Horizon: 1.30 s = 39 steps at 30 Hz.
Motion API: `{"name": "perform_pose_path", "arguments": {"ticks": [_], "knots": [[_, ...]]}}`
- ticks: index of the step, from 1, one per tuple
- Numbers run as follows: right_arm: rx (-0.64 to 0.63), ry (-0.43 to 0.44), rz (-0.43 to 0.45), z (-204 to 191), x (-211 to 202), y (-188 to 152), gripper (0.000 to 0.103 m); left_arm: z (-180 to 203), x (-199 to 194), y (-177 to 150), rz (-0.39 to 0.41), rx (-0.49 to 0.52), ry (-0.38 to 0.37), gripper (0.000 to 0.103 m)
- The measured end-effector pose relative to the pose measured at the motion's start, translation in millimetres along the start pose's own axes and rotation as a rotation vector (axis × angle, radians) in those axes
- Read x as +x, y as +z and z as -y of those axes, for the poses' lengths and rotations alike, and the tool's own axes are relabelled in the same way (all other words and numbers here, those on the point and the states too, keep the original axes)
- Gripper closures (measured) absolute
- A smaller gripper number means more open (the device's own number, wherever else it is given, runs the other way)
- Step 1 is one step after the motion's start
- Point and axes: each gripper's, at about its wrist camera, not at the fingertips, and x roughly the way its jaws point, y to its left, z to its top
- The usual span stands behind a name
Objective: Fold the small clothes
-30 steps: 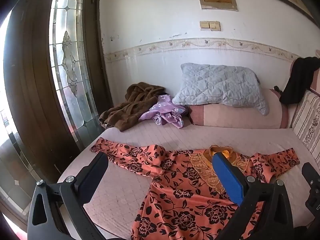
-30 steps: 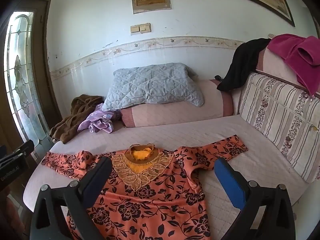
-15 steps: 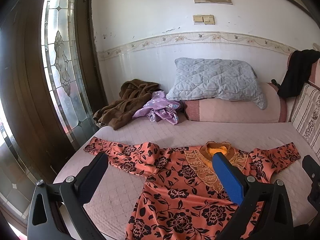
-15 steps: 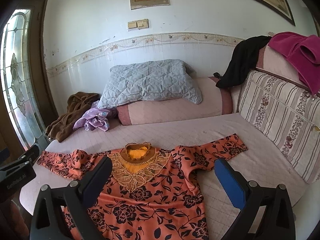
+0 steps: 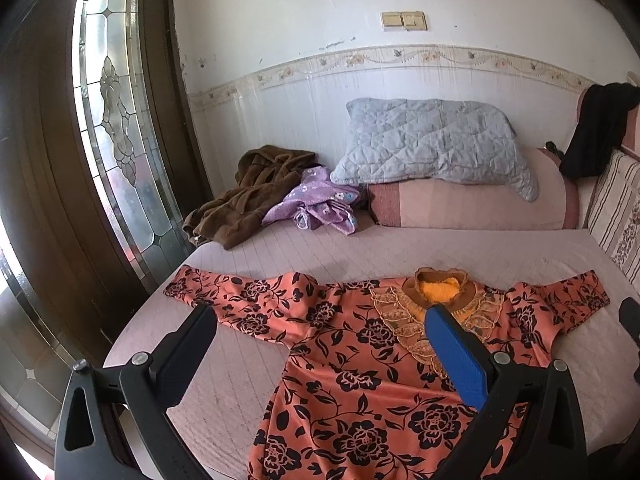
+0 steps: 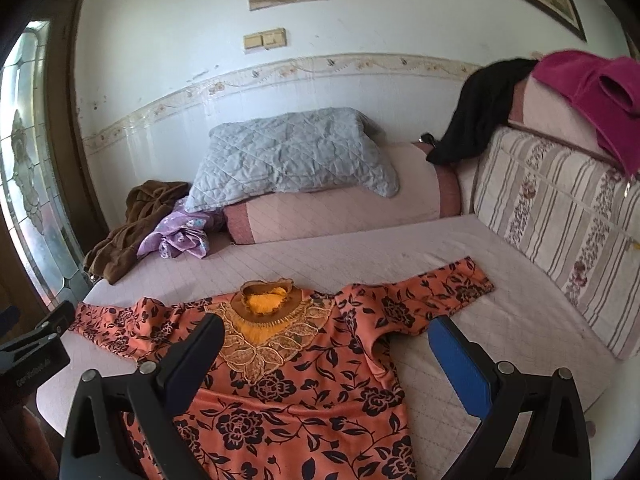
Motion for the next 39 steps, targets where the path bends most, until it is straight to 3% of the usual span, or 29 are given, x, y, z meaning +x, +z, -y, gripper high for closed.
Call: {"name": "perform_pose_path", "arguments": {"ticks": [7, 16, 27, 30, 33, 36, 37, 39], "knots": [[-0.006, 0.001, 0.017, -2.1, 4.9, 0.8, 0.0, 7.0, 7.7, 1.7, -0.003, 0.007, -0.01, 0.0], [0.029, 0.009, -0.023, -2.1, 26.6, -0.7, 0.0, 17.9, 30.4, -0.1, -0.034, 0.026, -0.018, 0.0], [0.09, -0.045, -0.074, 38.2, 77.1, -3.3, 0.0, 41.0, 86.3, -8.7, -0.091, 0.053, -0.045, 0.0], [0.129, -0.049, -0.095, 73.6, 98.9, -7.8, 0.0, 54.0, 133.3, -23.5, -0.215, 0.066, -0.158, 0.0], [0.28, 0.002, -0.179, 135.4, 136.6, -15.4, 0.0, 66.1, 207.0, -63.6, -0.457, 0.043, -0.255, 0.0], [0.541, 0.038, -0.314, 214.4, 192.8, -27.9, 0.0, 68.2, 242.1, -96.2, -0.551, 0.052, -0.199, 0.0], [0.611, 0.057, -0.326, 233.5, 204.1, -31.3, 0.0, 69.3, 251.8, -103.9, -0.586, 0.069, -0.177, 0.0], [0.787, 0.093, -0.332, 271.8, 237.2, -43.7, 0.005, 70.3, 256.4, -104.6, -0.58, 0.077, -0.178, 0.0]]}}
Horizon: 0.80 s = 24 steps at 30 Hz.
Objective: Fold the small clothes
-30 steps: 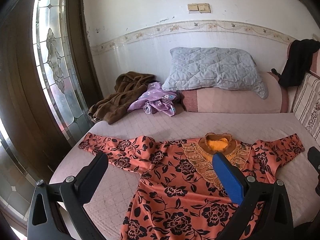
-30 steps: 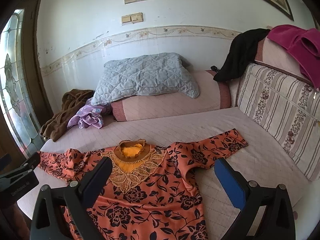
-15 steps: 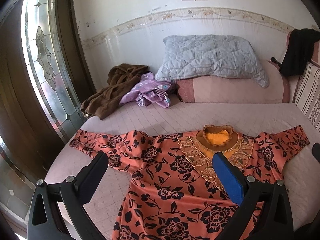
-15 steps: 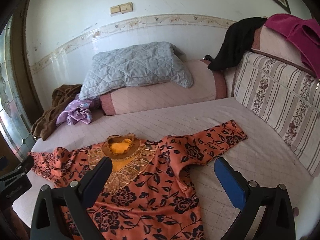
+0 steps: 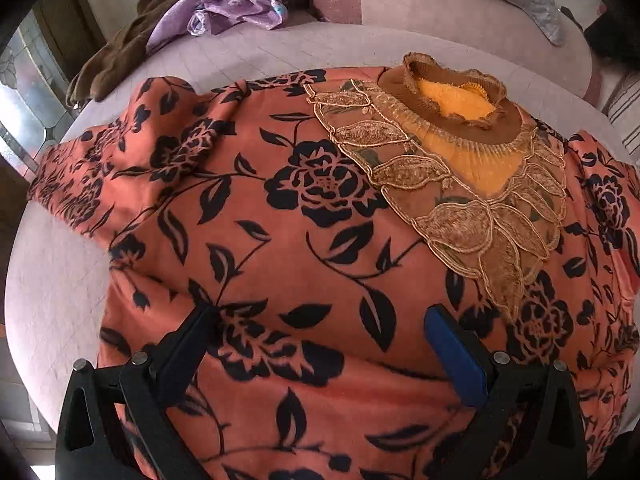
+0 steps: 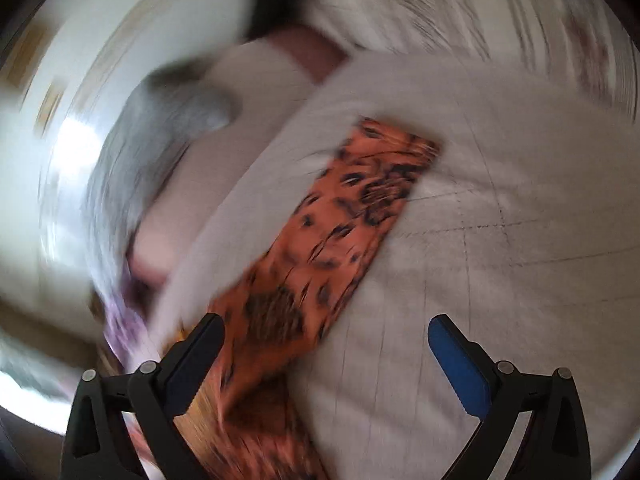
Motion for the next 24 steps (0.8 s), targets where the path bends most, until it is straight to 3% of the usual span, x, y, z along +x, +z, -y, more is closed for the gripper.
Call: {"name": "perform_pose_path", "arguments": {"ticks": [1, 3, 5, 6, 8, 10, 12, 14, 17, 21, 24], "knots": [[0.057, 0.002, 0.004, 11.8, 12.0, 11.6, 0.009, 2.1, 0.0, 1.2, 0.025, 0.017, 0.02, 0.0], [0.113, -0.033, 0.009, 26.0, 40.5, 33.5, 0.027, 5.8, 3.1, 1.3, 0.039, 0.049, 0.042, 0.0], [0.154, -0.073, 0.017, 38.0, 63.5, 50.7, 0.032, 4.6, 6.0, 0.1, 0.055, 0.033, 0.007, 0.0], [0.167, -0.062, 0.065, 39.8, 66.6, 57.1, 0.032, 1.7, 7.0, -1.7, 0.074, 0.015, -0.013, 0.0], [0.128, -0.064, 0.111, 30.4, 72.5, 66.5, 0.034, -1.1, 7.0, -9.3, 0.117, 0.011, -0.034, 0.0], [0.065, -0.061, 0.11, 19.4, 85.3, 73.1, 0.048, 1.0, 6.3, -9.6, 0.106, 0.019, -0.031, 0.0], [0.029, -0.073, 0.141, 15.7, 93.5, 76.5, 0.097, 0.1, 4.2, -7.3, 0.086, 0.027, -0.041, 0.0], [0.049, -0.054, 0.151, 14.4, 92.4, 78.1, 0.097, -3.1, -3.3, -0.6, 0.081, 0.037, -0.034, 0.0], [-0.057, 0.073, 0.215, -30.4, 51.1, 70.5, 0.097, -23.4, -40.1, 10.3, 0.213, 0.004, 0.05, 0.0], [-0.206, 0.365, 0.21, -129.1, -19.2, 11.4, 0.097, -70.2, -69.6, 21.1, 0.296, -0.078, 0.12, 0.0], [-0.322, 0.499, 0.142, -209.6, -36.5, -48.8, 0.097, -121.2, -79.6, 20.6, 0.329, -0.173, 0.208, 0.0]]}}
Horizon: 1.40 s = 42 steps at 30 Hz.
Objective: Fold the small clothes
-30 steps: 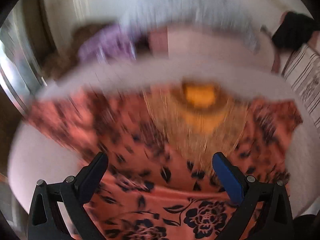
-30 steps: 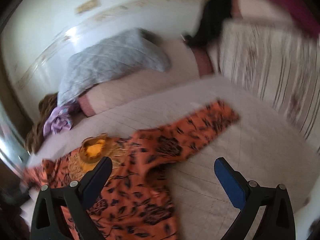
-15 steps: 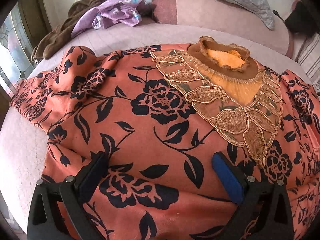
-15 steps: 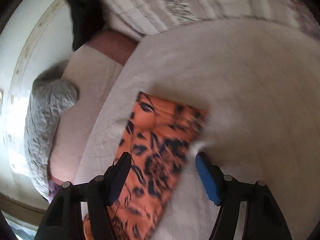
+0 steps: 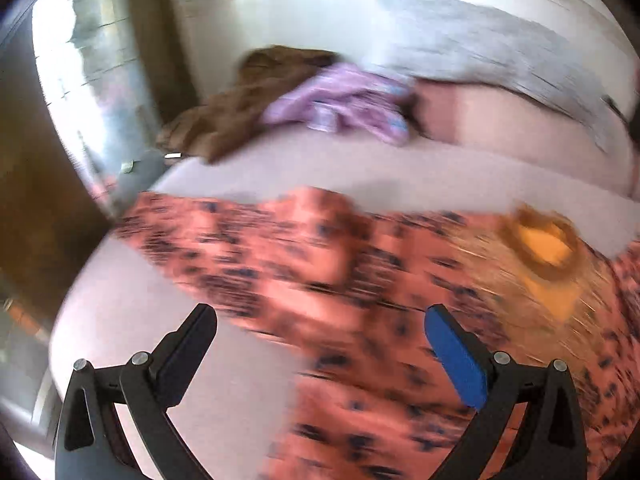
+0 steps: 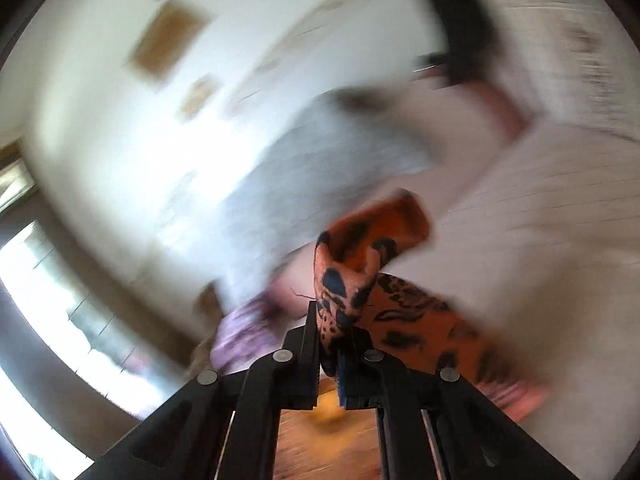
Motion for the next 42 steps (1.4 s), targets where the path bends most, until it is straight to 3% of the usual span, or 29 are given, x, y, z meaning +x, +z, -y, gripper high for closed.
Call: {"name": "perform_pose_path", "arguments": {"ticks": [4, 7, 8, 9, 10, 14, 17, 19, 20, 21, 23, 26, 28, 31, 33, 34, 35, 36, 37, 38, 39, 42], "knots": [[-0.049, 0.123, -0.149, -94.2, 52.8, -61.4, 0.093, -58.5, 14.2, 2.8, 0.024, -0.054, 0.155, 0.0], [-0.033, 0.128, -0.304, -143.3, 102.6, -127.9, 0.086, -86.6, 30.0, 1.4, -0.019, -0.103, 0.18, 0.0], [-0.037, 0.114, -0.336, -151.4, 112.8, -146.9, 0.062, -98.2, 38.6, -1.5, -0.041, -0.128, 0.182, 0.0], [-0.055, 0.088, -0.382, -161.3, 125.1, -169.7, 0.028, -108.1, 42.8, -2.7, -0.06, -0.153, 0.183, 0.0], [-0.067, 0.078, -0.414, -166.1, 131.2, -184.2, 0.021, -120.5, 46.2, -5.1, -0.08, -0.191, 0.186, 0.0], [-0.085, 0.108, -0.415, -164.5, 115.7, -214.9, 0.021, -160.5, 55.5, -13.1, -0.132, -0.344, 0.171, 0.0], [-0.157, -0.017, -0.368, -146.1, 106.6, -215.8, 0.021, -180.0, 66.1, -17.0, -0.156, -0.406, 0.19, 0.0], [-0.161, -0.045, -0.459, -128.4, 123.6, -225.5, 0.041, -194.5, 73.7, -15.8, -0.17, -0.454, 0.195, 0.0], [-0.184, -0.08, -0.505, -120.2, 139.1, -229.8, 0.061, -205.3, 78.9, -14.3, -0.177, -0.489, 0.192, 0.0], [-0.227, -0.133, -0.552, -116.3, 149.7, -238.5, 0.068, -211.6, 83.7, -13.3, -0.18, -0.506, 0.196, 0.0], [-0.26, -0.227, -0.688, -97.6, 175.5, -261.5, 0.07, -232.6, 100.6, -8.9, -0.18, -0.548, 0.206, 0.0], [-0.237, -0.157, -0.667, -96.4, 162.3, -249.6, 0.07, -264.9, 133.3, -2.6, -0.224, -0.648, 0.139, 0.0], [-0.262, -0.081, -0.64, -100.8, 141.7, -231.6, 0.07, -284.3, 155.5, 2.2, -0.254, -0.754, 0.036, 0.0], [-0.385, -0.09, -0.589, -97.3, 105.5, -205.0, 0.07, -301.5, 176.7, 16.3, -0.224, -0.847, -0.082, 0.0], [-0.416, -0.114, -0.572, -82.3, 82.6, -192.6, 0.07, -310.9, 187.8, 25.1, -0.205, -0.88, -0.058, 0.003], [-0.42, -0.129, -0.563, -74.0, 75.6, -187.3, 0.07, -316.4, 196.2, 30.9, -0.186, -0.883, -0.055, 0.015], [-0.416, -0.146, -0.547, -63.4, 65.3, -179.7, 0.07, -320.1, 204.1, 34.5, -0.194, -0.884, -0.056, 0.036], [-0.405, -0.16, -0.527, -53.5, 54.6, -171.2, 0.07, -324.1, 212.1, 37.1, -0.21, -0.887, -0.039, 0.048], [-0.399, -0.168, -0.511, -44.4, 42.2, -163.4, 0.07, -326.9, 217.2, 40.4, -0.209, -0.88, -0.009, 0.077], [-0.392, -0.18, -0.488, -34.1, 40.2, -158.1, 0.07, -327.2, 220.9, 42.2, -0.202, -0.87, -0.033, 0.102], [-0.386, -0.191, -0.463, -27.8, 42.6, -155.4, 0.07, -327.0, 225.7, 43.1, -0.214, -0.866, -0.071, 0.099], [-0.32, -0.196, -0.396, -2.7, 31.9, -137.7, 0.07, -319.7, 208.9, 54.3, -0.175, -0.809, -0.048, 0.101]]}}
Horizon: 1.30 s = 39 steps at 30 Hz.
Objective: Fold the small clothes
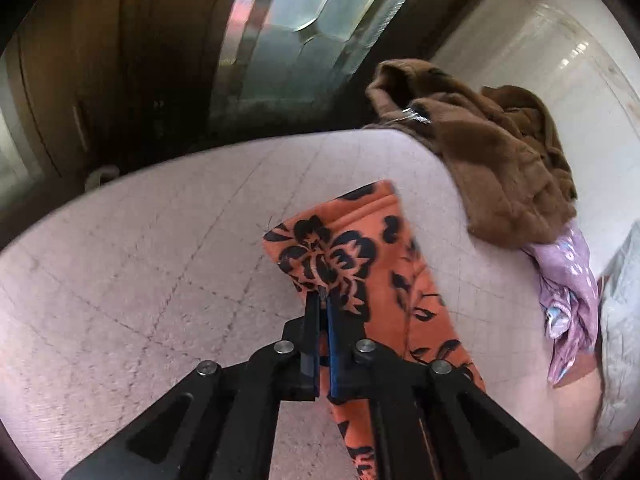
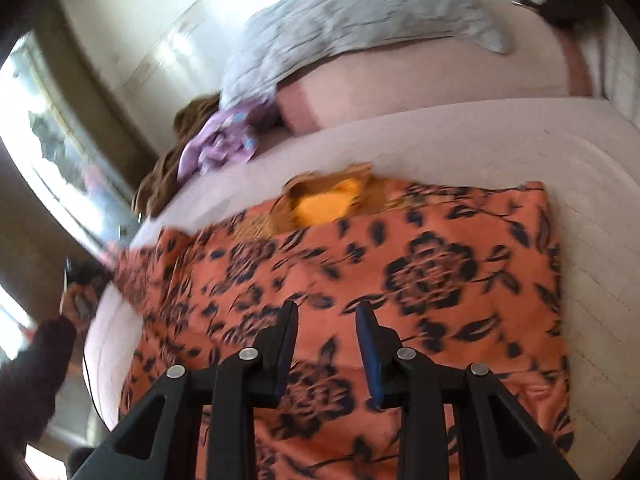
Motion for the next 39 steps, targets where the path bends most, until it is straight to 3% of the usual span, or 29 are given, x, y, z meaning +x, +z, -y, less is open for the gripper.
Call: {"name": "perform_pose_path", "arguments": {"ticks": [3, 6, 9, 15, 18, 22, 23, 24, 26, 28, 31, 34, 35, 36, 39], "knots": [[0.041, -0.004, 0.038, 19.1, -2.5, 3.6, 0.07, 34.2, -45.7, -5.0, 0.085, 0.122, -0.081, 0.101], [0.082, 0.003, 0.05, 32.0, -7.4, 6.1, 0.07, 80.6, -94.1, -23.9, 0.12, 0.255, -0.144, 0.101], [0.15, 0.028, 0.082, 42.2, -19.3, 12.5, 0.07, 144.5, -151.8, -63.7, 0.146, 0.433, -0.212, 0.101], [0.247, 0.101, 0.16, 63.5, -60.5, 21.9, 0.068, 271.1, -256.1, -203.4, 0.127, 0.788, -0.4, 0.101], [0.299, 0.112, 0.198, 77.8, -78.5, 23.0, 0.069, 321.5, -293.9, -288.5, 0.05, 0.926, -0.502, 0.101], [0.361, 0.143, 0.237, 97.8, -100.6, 23.1, 0.067, 371.0, -332.2, -394.2, -0.124, 1.143, -0.616, 0.095], [0.371, 0.15, 0.239, 100.2, -103.1, 23.4, 0.049, 375.5, -340.0, -408.2, -0.135, 1.184, -0.623, 0.086], [0.391, 0.158, 0.24, 105.4, -106.6, 23.0, 0.02, 376.2, -345.9, -413.7, -0.123, 1.197, -0.633, 0.08], [0.438, 0.161, 0.281, 115.1, -116.0, 19.2, 0.014, 371.5, -355.0, -408.8, -0.07, 1.182, -0.652, 0.045], [0.443, 0.159, 0.292, 122.2, -121.1, 19.2, 0.014, 361.5, -354.7, -394.4, -0.012, 1.147, -0.63, 0.04], [0.44, 0.139, 0.244, 128.9, -114.8, 21.2, 0.014, 341.9, -322.5, -365.9, 0.058, 1.108, -0.489, 0.04], [0.454, 0.112, 0.166, 133.3, -94.6, 21.0, 0.016, 311.0, -270.3, -346.4, 0.049, 1.05, -0.326, 0.04], [0.453, 0.114, 0.134, 133.6, -85.2, 21.6, 0.024, 299.8, -255.5, -342.6, 0.046, 1.035, -0.278, 0.04], [0.436, 0.1, 0.079, 130.9, -70.8, 24.9, 0.039, 285.2, -231.3, -336.3, 0.035, 1.011, -0.207, 0.04], [0.382, 0.013, -0.018, 123.8, -31.7, 30.7, 0.044, 254.2, -177.3, -324.7, -0.007, 0.958, -0.082, 0.04]]}}
